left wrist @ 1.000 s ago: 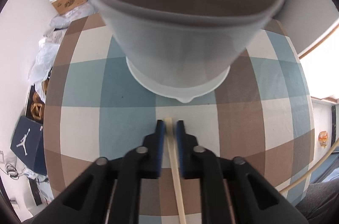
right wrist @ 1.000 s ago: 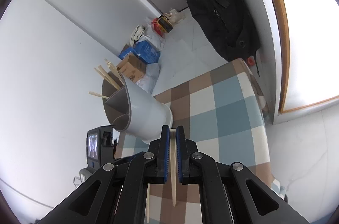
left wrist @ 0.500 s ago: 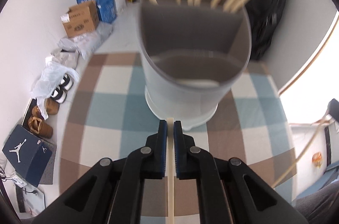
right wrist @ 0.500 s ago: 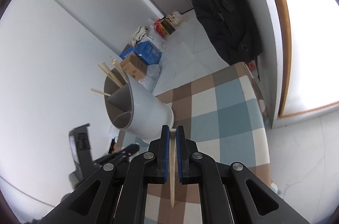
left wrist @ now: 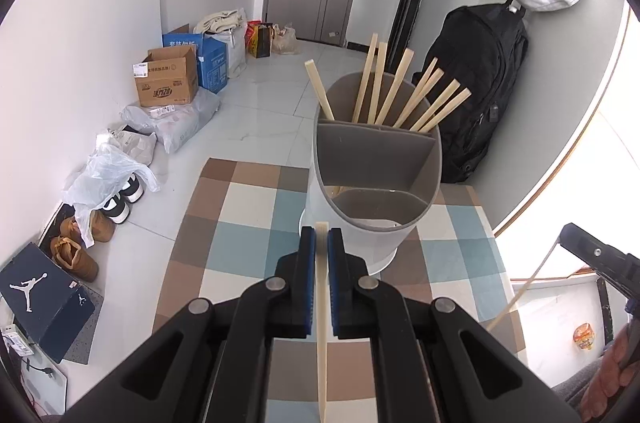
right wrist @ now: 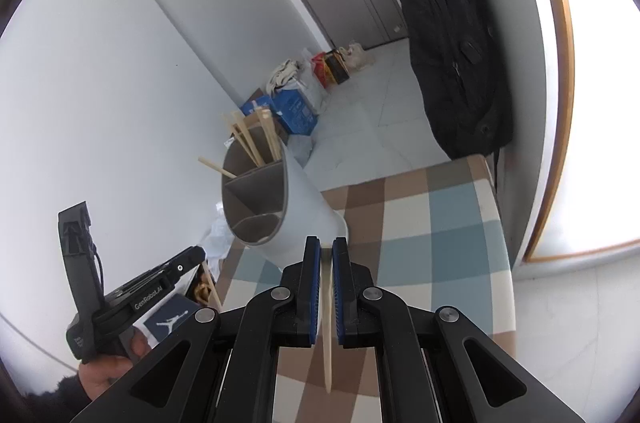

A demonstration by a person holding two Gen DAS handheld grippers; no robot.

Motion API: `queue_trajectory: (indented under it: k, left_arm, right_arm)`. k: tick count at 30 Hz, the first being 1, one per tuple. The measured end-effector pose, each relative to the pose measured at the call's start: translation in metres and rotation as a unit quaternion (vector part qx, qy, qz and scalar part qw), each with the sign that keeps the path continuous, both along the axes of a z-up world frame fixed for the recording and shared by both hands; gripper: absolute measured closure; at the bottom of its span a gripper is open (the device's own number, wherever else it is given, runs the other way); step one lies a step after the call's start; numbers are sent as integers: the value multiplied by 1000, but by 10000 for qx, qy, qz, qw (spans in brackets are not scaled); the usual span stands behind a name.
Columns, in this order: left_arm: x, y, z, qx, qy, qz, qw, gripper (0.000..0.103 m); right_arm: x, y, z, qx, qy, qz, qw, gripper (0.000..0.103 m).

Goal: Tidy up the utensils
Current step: 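Raise both held chopsticks above the caddy opening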

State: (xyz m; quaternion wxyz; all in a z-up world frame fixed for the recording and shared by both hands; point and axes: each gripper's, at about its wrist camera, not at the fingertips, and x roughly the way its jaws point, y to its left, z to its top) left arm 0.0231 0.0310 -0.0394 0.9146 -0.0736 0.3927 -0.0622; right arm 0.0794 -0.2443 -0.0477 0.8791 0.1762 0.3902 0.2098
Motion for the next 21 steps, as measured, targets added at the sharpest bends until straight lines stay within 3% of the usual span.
queue_trajectory:
  k: [9, 21]
  left_arm:
    - [-15, 6, 14, -28, -338, -39, 9994, 101]
    - [-23, 1, 27, 57, -464, -237, 9986, 101]
  right_arm:
    - [-10, 19, 4, -118, -120, 96, 9998, 98]
    - [-17, 34, 19, -176, -352, 170, 9991, 98]
